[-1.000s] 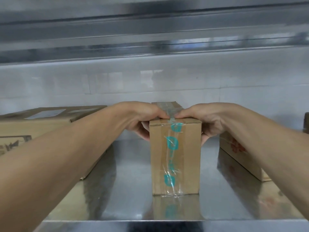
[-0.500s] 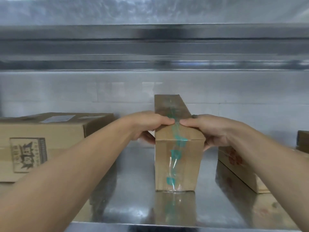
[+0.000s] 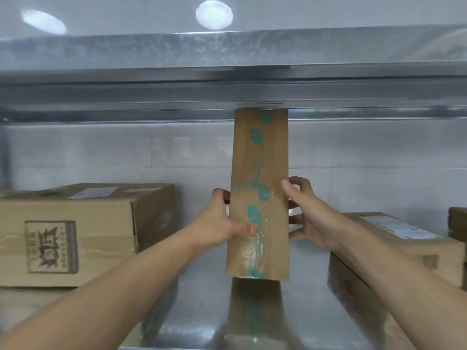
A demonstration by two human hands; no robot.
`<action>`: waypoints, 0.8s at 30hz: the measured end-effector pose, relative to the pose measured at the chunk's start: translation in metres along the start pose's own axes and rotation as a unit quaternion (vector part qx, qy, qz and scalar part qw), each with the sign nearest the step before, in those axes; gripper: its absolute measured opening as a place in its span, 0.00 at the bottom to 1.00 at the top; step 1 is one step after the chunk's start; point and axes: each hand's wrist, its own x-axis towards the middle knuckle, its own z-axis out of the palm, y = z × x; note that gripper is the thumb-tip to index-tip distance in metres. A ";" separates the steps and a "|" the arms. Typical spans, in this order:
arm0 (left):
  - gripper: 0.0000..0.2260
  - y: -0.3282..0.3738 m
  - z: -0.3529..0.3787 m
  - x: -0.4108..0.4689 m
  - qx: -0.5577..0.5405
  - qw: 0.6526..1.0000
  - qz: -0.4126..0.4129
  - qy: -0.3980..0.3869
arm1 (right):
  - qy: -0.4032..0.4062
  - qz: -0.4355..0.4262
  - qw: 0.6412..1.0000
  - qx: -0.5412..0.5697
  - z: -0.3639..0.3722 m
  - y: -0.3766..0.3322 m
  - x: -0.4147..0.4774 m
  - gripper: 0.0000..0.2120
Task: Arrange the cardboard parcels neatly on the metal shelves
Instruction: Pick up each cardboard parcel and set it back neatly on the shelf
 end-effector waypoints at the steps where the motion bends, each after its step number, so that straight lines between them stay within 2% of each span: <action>1: 0.35 -0.004 0.000 -0.002 -0.007 1.000 -0.003 -0.004 | 0.002 0.004 1.000 -0.001 -0.001 0.000 0.000 0.27; 3: 0.30 -0.009 0.000 -0.007 -0.018 0.999 -0.012 -0.024 | 0.002 0.022 1.000 -0.009 -0.003 0.000 0.000 0.27; 6: 0.35 -0.009 -0.005 -0.013 -0.034 0.997 -0.013 -0.061 | -0.003 0.060 0.998 -0.014 -0.009 -0.002 0.002 0.33; 8: 0.37 -0.006 -0.009 -0.016 -0.086 0.994 -0.028 -0.066 | -0.008 0.078 0.997 -0.009 -0.012 -0.005 0.001 0.36; 10: 0.34 -0.001 -0.012 -0.020 -0.134 0.987 -0.053 -0.064 | -0.009 0.098 0.995 -0.001 -0.017 -0.007 0.002 0.40; 13: 0.32 0.006 -0.015 -0.021 -0.130 0.986 -0.082 -0.058 | -0.018 0.123 0.992 -0.010 -0.020 -0.010 0.005 0.40; 17: 0.37 0.020 -0.029 -0.008 -0.099 0.982 -0.149 -0.060 | -0.005 0.135 0.990 -0.037 -0.024 -0.032 0.015 0.42; 19: 0.36 0.038 -0.040 0.004 -0.096 0.983 -0.153 -0.019 | 0.023 0.109 0.993 -0.036 -0.025 -0.053 0.022 0.41; 22: 0.30 0.082 -0.057 0.025 -0.151 0.980 -0.109 0.065 | 0.048 0.072 0.996 -0.012 -0.022 -0.091 0.033 0.40; 24: 0.29 0.113 -0.064 0.036 -0.162 0.980 -0.094 0.075 | 0.045 0.070 0.996 0.017 -0.020 -0.112 0.039 0.42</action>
